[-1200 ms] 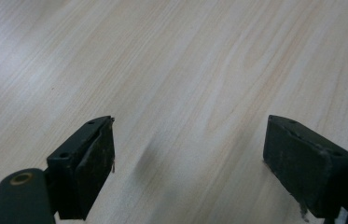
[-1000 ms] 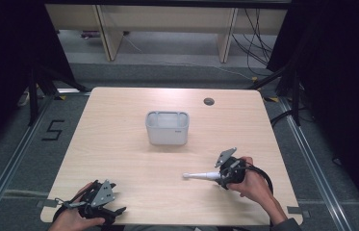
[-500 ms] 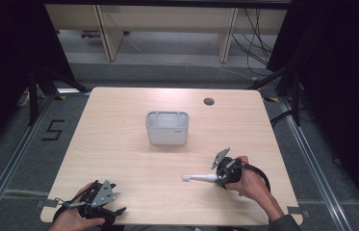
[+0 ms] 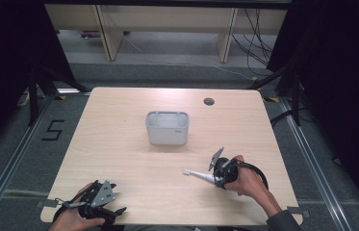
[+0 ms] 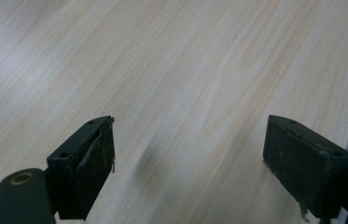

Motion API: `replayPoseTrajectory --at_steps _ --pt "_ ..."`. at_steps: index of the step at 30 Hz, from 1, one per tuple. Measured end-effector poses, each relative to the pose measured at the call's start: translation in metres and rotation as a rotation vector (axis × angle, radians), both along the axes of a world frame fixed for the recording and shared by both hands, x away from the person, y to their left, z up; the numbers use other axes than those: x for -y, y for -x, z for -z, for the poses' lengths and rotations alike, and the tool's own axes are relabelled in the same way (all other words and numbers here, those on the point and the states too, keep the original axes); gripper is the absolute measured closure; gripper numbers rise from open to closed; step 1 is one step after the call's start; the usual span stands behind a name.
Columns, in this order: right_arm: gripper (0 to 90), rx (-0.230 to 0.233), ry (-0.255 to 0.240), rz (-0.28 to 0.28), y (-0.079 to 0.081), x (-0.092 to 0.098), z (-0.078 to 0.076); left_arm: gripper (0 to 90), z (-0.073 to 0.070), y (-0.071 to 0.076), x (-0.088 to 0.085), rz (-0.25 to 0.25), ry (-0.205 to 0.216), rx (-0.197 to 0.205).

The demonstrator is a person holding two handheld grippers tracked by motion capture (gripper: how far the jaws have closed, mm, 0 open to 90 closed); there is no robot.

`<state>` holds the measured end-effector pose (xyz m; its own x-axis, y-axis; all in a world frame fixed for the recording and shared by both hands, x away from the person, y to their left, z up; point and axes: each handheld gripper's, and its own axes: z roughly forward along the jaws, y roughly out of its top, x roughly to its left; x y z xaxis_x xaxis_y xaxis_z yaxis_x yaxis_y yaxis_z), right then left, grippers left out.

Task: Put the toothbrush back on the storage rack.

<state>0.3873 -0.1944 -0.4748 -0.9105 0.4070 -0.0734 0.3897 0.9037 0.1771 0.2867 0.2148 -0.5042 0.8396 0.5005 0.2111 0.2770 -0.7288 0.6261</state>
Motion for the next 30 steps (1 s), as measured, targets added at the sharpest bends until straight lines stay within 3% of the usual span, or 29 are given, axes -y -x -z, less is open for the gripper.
replayPoseTrajectory --at_steps 4,5,9,10,11,15,25,27,28,30 --pt "65.4 -0.009 0.003 -0.018 -0.001 -0.003 0.000 16.4 0.000 0.000 0.000 0.000 0.006 0.000" --pt "65.9 -0.013 0.040 -0.013 -0.002 -0.004 0.000 16.3 0.000 0.000 0.000 0.001 0.003 0.001" --pt "66.2 -0.026 0.053 -0.024 -0.005 -0.006 0.000 16.4 0.000 0.000 0.000 -0.002 0.004 0.000" --pt "66.2 -0.042 0.066 0.012 -0.004 -0.008 0.000 16.4 -0.001 0.000 0.000 -0.001 0.007 0.001" --pt "66.3 -0.035 0.065 -0.033 -0.007 -0.008 0.000 16.4 -0.001 0.001 0.000 0.000 0.006 0.001" --pt "66.6 -0.074 0.090 -0.013 -0.011 -0.011 0.000 16.3 -0.001 0.000 0.000 0.005 0.009 -0.006" --pt "66.7 -0.119 0.113 -0.029 -0.016 -0.014 0.000 16.4 0.000 -0.001 0.000 0.008 0.003 -0.010" --pt "66.7 -0.125 0.125 0.002 -0.016 -0.015 0.000 16.4 -0.001 0.000 0.000 0.000 0.006 0.001" --pt "66.7 -0.131 0.128 -0.015 -0.017 -0.016 0.000 16.4 -0.001 0.000 0.000 0.004 -0.011 0.006" --pt "66.7 -0.131 0.130 -0.026 -0.018 -0.016 0.000 16.3 0.000 0.000 0.000 0.001 -0.005 0.002"
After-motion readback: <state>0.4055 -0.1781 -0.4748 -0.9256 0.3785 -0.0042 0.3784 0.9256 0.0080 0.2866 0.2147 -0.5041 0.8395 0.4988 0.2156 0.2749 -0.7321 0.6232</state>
